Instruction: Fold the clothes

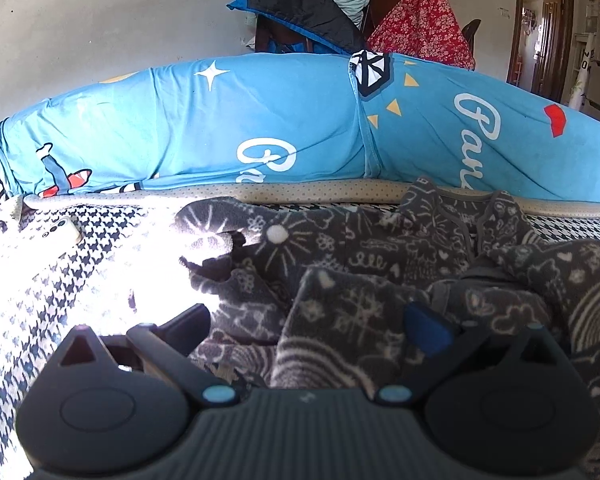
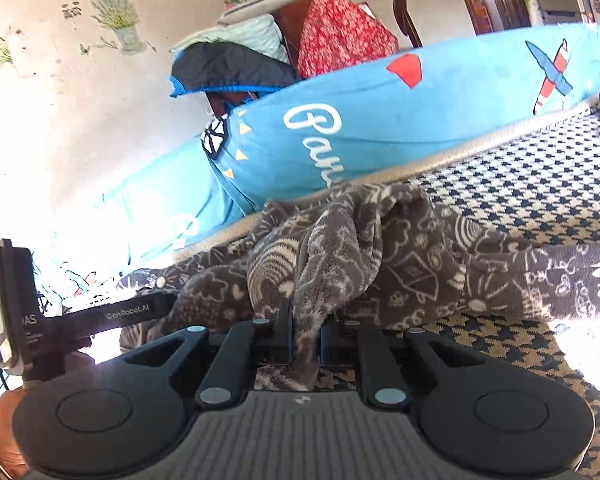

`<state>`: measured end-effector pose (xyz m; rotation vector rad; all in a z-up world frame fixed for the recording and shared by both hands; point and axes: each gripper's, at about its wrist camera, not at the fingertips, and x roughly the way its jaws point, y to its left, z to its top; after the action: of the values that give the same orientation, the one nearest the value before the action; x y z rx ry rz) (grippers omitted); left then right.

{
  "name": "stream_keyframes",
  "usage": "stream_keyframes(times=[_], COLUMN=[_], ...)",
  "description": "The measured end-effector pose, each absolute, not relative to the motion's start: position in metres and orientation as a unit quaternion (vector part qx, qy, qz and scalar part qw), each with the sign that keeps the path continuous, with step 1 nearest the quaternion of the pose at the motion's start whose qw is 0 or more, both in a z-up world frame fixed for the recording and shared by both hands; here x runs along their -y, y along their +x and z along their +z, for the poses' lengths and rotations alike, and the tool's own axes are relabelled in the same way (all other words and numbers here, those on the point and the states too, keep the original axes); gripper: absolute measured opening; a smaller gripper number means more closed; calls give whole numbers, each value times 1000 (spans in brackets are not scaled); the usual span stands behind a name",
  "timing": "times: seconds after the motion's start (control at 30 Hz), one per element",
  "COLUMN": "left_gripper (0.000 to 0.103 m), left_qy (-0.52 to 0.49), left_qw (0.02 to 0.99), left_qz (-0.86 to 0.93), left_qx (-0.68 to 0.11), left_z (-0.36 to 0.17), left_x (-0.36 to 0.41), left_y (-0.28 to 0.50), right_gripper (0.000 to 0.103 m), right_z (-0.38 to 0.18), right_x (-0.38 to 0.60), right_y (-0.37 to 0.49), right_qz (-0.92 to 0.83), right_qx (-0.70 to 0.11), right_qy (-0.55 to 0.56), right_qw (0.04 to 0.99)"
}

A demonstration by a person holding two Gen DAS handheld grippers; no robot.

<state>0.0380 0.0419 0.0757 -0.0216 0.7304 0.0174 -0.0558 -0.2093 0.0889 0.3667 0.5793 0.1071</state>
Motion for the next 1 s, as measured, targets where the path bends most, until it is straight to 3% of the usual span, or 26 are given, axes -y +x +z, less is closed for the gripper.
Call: stream_keyframes(times=[0.33,0.53,0.77,1.0], left_gripper=[103,103,103,103], left_qy=[-9,-29,-31,-45], left_qw=[938,933,929,927], left_qz=[18,20,23,28], left_qx=[-347,-357,-368,-372], left_z=[80,73,61,58], left_x=[-61,-69,-70,-78], left_y=[-29,-65,-86,-91], right_gripper=[12,12,29,30], right_z=[112,106,100,99], right_x=[236,255,273,239], right_y=[-127,-150,-173,-173], right_qz=[26,-70,-167,-96], right_qx=[-189,-208,-201,-210], right_qy=[208,202,193,143], right_qw=[959,954,946,962])
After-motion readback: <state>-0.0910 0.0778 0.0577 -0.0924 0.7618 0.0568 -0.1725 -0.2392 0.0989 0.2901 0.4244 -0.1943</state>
